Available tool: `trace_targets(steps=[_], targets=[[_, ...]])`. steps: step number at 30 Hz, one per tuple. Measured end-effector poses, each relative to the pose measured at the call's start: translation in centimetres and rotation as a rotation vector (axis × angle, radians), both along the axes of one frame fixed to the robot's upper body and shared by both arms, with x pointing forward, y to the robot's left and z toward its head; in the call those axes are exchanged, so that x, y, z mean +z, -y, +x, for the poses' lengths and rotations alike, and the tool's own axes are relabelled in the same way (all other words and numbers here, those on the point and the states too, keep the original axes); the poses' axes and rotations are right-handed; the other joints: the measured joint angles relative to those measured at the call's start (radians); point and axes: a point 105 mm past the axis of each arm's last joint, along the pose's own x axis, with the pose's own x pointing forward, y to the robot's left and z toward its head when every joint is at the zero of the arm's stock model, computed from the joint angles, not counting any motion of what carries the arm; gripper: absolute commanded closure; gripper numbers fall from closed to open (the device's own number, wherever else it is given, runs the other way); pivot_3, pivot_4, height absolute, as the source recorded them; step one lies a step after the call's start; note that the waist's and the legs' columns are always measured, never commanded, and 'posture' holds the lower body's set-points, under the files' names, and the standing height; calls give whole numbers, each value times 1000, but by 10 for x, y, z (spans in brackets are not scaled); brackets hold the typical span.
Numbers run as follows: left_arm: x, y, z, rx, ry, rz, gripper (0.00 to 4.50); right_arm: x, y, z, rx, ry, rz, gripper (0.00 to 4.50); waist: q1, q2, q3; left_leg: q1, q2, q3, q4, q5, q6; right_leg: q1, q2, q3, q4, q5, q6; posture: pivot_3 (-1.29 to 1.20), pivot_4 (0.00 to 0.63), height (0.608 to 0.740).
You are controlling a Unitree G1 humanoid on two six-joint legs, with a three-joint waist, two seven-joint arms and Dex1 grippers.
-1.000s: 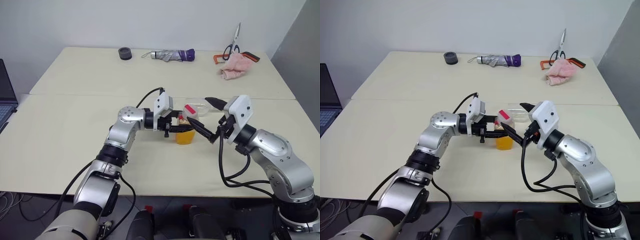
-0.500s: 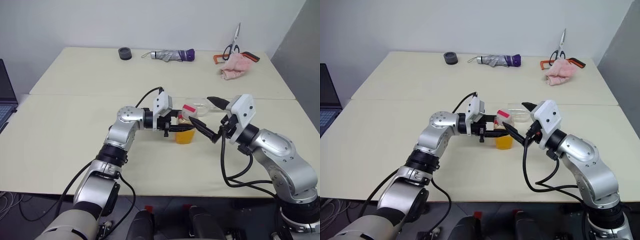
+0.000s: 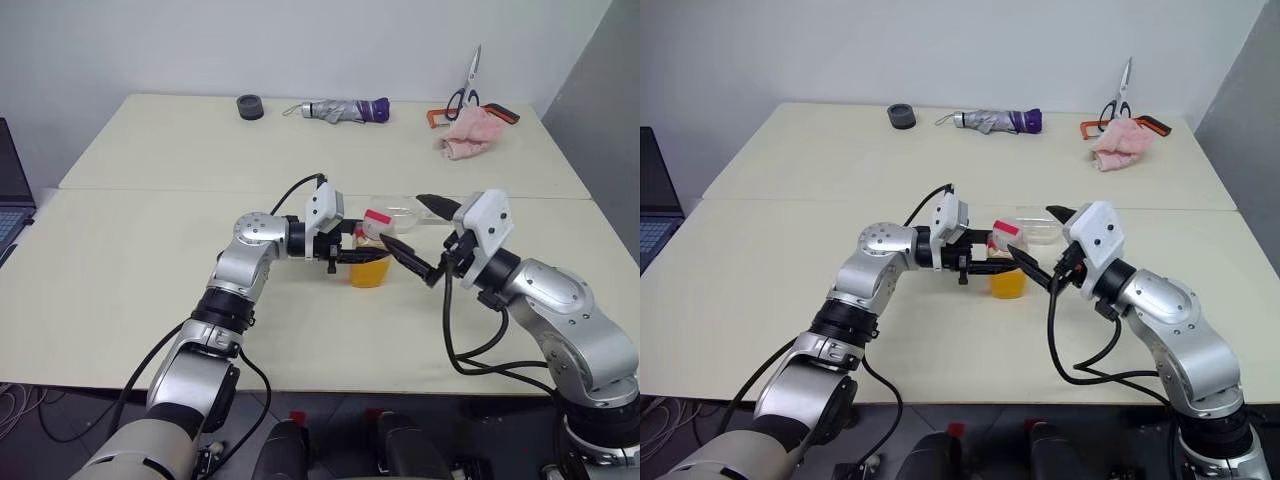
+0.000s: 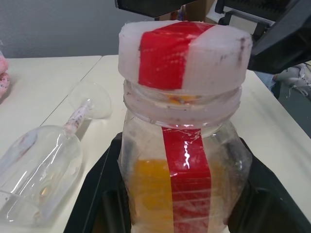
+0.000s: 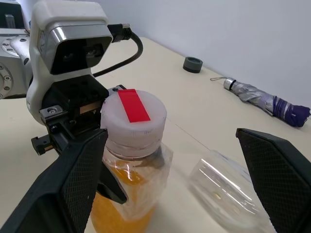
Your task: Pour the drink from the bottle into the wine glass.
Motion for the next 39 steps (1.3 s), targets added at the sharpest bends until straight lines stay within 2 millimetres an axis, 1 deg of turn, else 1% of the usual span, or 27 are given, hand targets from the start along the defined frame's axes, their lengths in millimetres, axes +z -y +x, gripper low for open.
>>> trace_targets(steps=[8, 19, 22, 25, 27, 30, 34, 39], targets=[[1, -1, 0, 2, 1, -2, 2613, 1, 6, 2, -20, 3, -2, 0, 0, 0, 0, 0, 0, 0, 0, 0, 0, 0, 0, 0, 0, 0, 0, 0, 150, 740], [1, -1, 0, 0, 1, -2, 2613, 1, 6, 2, -14, 0, -3, 0, 0, 0, 0, 0, 0, 0, 0, 0, 0, 0, 0, 0, 0, 0, 0, 0, 150, 740], [1, -1, 0, 0, 1, -3, 2613, 0, 4, 0, 4, -12, -3, 0, 0, 0, 0, 0, 0, 0, 0, 0, 0, 0, 0, 0, 0, 0, 0, 0, 150, 740], [1, -1, 0, 0, 1, -3, 2613, -2, 3, -7, 40, -39, -4, 0, 0, 0, 0, 0, 0, 0, 0, 0, 0, 0, 0, 0, 0, 0, 0, 0, 150, 740], [1, -1, 0, 1, 1, -3, 2613, -6, 5, -10, 52, -67, -12, 0, 1, 0, 0, 0, 0, 0, 0, 0, 0, 0, 0, 0, 0, 0, 0, 0, 150, 740], [1, -1, 0, 1, 1, -3, 2613, -3, 11, -12, 52, -68, -20, 0, 1, 0, 0, 0, 0, 0, 0, 0, 0, 0, 0, 0, 0, 0, 0, 0, 150, 740], [1, -1, 0, 3, 2, -2, 2613, -7, 22, -16, 52, -102, -48, 0, 1, 0, 0, 0, 0, 0, 0, 0, 0, 0, 0, 0, 0, 0, 0, 0, 150, 740], [1, -2, 1, 4, 2, 0, 2613, -3, 25, -19, 76, -110, -24, 0, 0, 0, 0, 0, 0, 0, 0, 0, 0, 0, 0, 0, 0, 0, 0, 0, 150, 740]])
